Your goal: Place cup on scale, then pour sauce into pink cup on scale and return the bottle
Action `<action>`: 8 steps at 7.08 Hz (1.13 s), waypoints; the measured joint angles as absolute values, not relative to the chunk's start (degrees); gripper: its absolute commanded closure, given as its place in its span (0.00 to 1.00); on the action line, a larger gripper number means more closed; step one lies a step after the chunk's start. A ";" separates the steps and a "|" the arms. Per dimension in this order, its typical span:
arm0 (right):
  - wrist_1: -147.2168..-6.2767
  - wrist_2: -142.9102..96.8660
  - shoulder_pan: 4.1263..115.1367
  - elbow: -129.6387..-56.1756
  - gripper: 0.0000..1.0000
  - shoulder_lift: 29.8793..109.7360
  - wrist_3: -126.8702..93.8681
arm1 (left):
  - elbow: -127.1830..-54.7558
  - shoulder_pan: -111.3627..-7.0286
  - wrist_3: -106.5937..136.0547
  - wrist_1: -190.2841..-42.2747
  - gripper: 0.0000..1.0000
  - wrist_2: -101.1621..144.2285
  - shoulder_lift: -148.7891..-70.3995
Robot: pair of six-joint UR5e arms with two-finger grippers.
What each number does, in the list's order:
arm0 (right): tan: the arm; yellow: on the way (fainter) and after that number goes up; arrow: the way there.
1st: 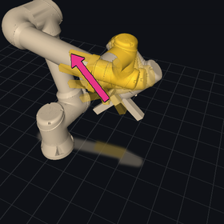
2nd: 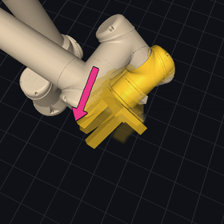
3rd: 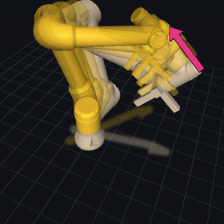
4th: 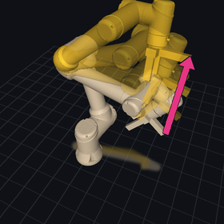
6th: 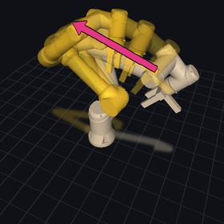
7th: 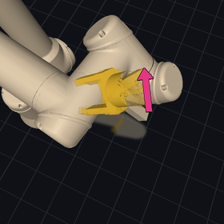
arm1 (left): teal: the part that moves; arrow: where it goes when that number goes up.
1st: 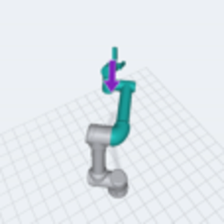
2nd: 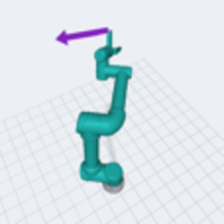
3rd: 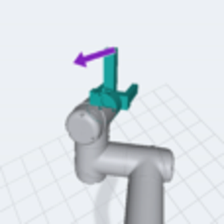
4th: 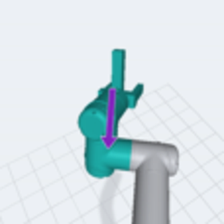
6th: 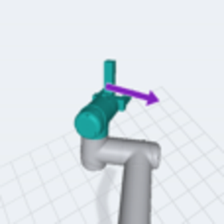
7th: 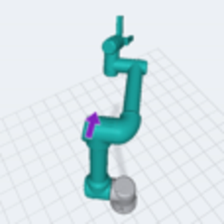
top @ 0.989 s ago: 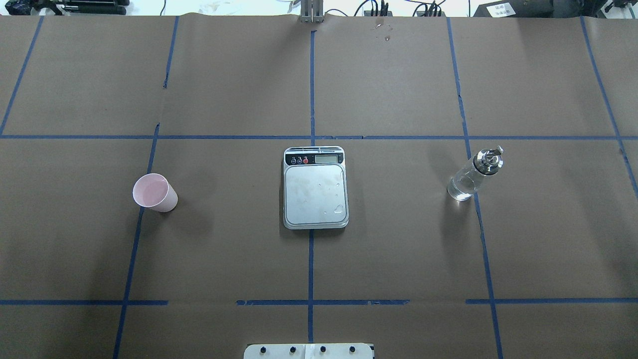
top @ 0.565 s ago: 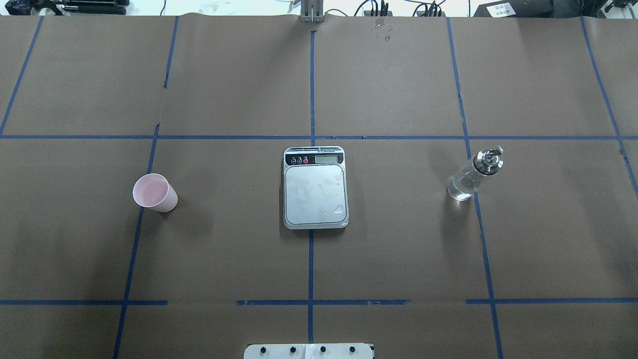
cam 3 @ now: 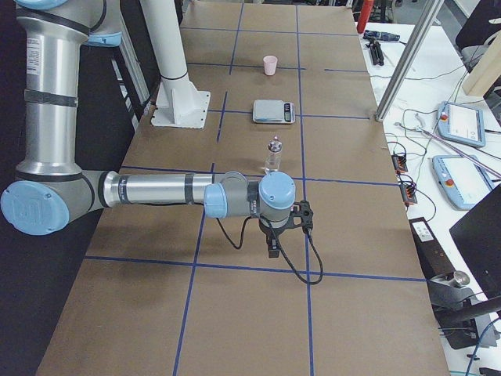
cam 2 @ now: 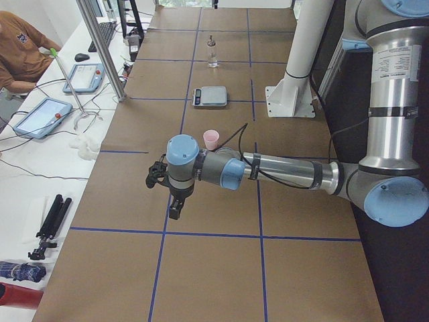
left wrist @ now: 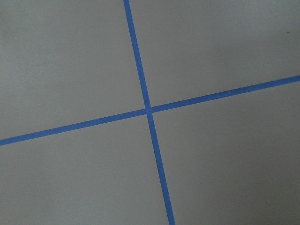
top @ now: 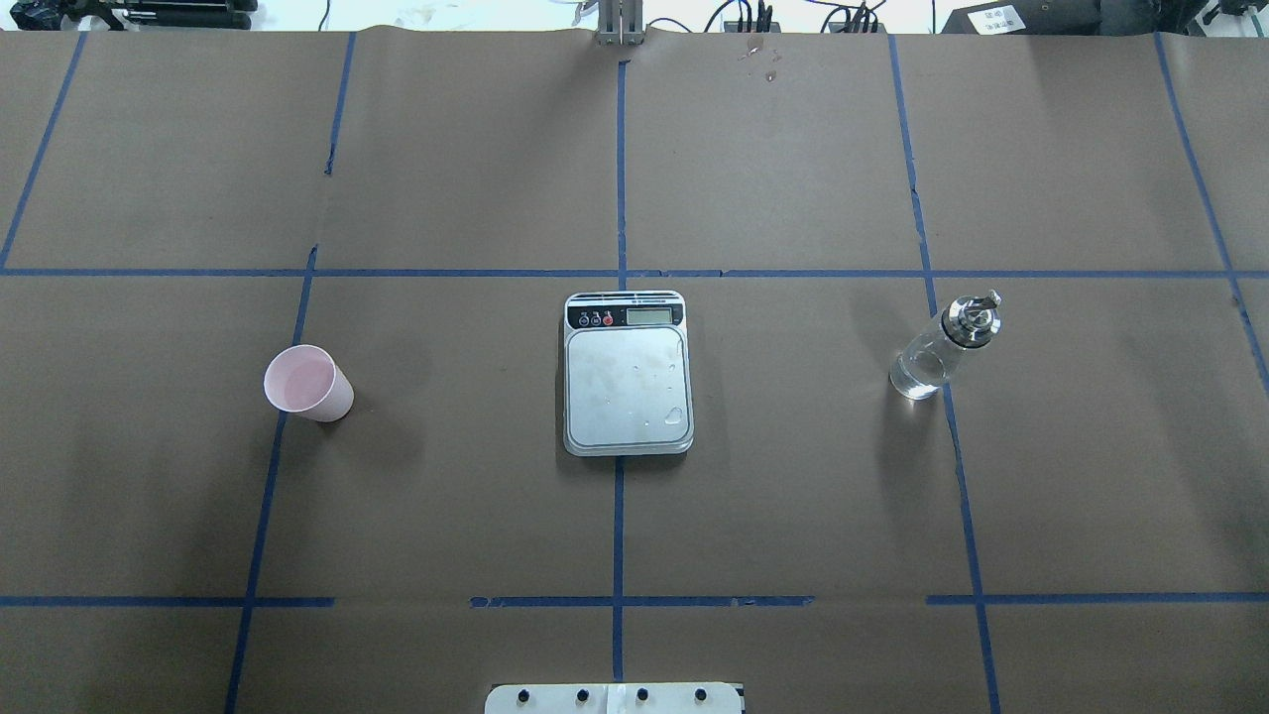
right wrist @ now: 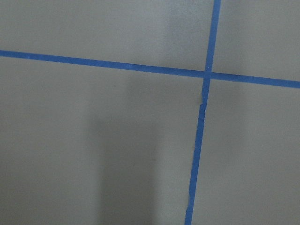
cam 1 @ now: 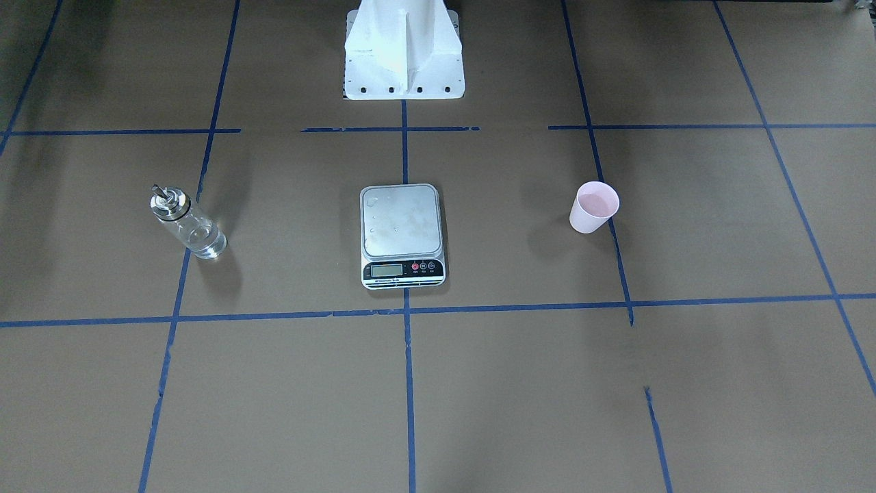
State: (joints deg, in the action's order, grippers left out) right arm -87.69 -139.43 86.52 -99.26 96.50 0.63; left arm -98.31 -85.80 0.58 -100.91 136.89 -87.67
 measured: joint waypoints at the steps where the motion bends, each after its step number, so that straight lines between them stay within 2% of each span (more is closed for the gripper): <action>1: -87.71 -139.43 86.08 -99.24 0.00 96.50 0.62 | -97.61 -84.21 0.67 -103.63 0.00 141.61 -87.81; 3: -87.66 -139.46 85.39 -99.20 0.00 96.33 0.67 | -98.53 -75.18 5.54 -111.89 0.00 146.33 -87.96; 5: -87.61 -139.58 84.18 -99.25 0.00 95.53 0.66 | -101.44 -68.17 22.69 -118.31 0.01 146.30 -89.99; 8: -81.01 -140.88 81.99 -99.10 0.00 95.44 0.32 | -102.36 -57.49 41.42 -119.48 0.02 138.17 -95.24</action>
